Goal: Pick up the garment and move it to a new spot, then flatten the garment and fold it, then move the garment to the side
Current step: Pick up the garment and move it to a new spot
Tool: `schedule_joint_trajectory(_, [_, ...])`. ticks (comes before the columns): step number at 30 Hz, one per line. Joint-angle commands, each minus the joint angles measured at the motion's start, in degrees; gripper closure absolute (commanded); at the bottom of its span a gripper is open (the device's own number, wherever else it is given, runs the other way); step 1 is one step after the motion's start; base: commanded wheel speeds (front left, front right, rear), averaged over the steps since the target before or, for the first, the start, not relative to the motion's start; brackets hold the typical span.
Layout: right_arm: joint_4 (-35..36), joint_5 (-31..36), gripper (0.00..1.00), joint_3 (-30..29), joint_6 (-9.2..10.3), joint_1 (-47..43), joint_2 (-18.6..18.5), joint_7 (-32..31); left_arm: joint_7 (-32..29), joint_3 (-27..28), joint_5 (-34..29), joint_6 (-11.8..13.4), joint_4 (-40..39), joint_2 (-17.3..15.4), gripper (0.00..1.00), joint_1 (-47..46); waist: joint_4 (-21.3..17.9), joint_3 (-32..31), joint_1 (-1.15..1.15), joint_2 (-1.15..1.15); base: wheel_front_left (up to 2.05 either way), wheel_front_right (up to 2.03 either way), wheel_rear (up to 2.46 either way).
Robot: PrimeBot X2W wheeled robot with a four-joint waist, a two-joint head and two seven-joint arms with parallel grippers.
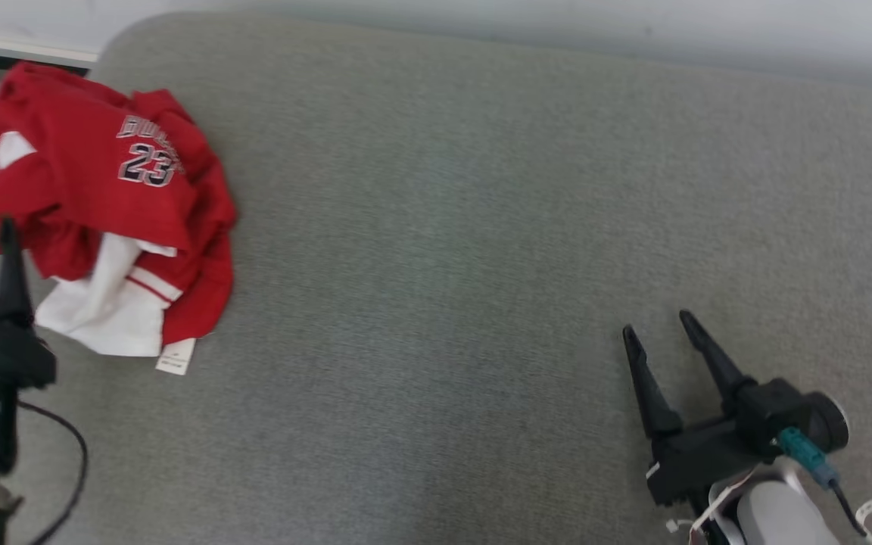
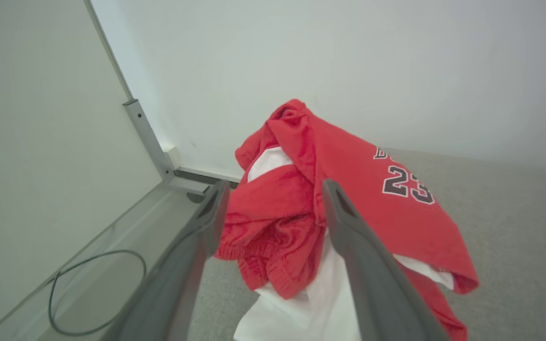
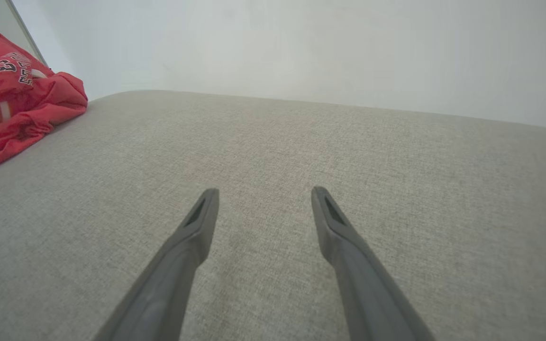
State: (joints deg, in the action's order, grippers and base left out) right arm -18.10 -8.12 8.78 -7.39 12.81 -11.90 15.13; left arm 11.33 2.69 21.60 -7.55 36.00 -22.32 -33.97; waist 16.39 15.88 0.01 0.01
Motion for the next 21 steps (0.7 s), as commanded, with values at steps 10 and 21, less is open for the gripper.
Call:
schedule_joint_trajectory(10, [1.65,-0.58,0.00,-0.39,-0.19,2.34,-0.04,0.03,-4.74,-6.78,8.85,0.23,7.47,-8.22,0.00,-7.56,-9.24,7.00,-0.01,-0.01,0.00,0.00,0.00])
schedule_joint_trajectory(21, [0.80,-0.75,0.00,-0.95,-0.18,2.28,0.42,0.00,-3.55,-8.91,12.01,0.16,18.26,-8.20,0.49,-12.43,-10.96,7.49,-0.01,-0.01,0.00,0.00,0.00])
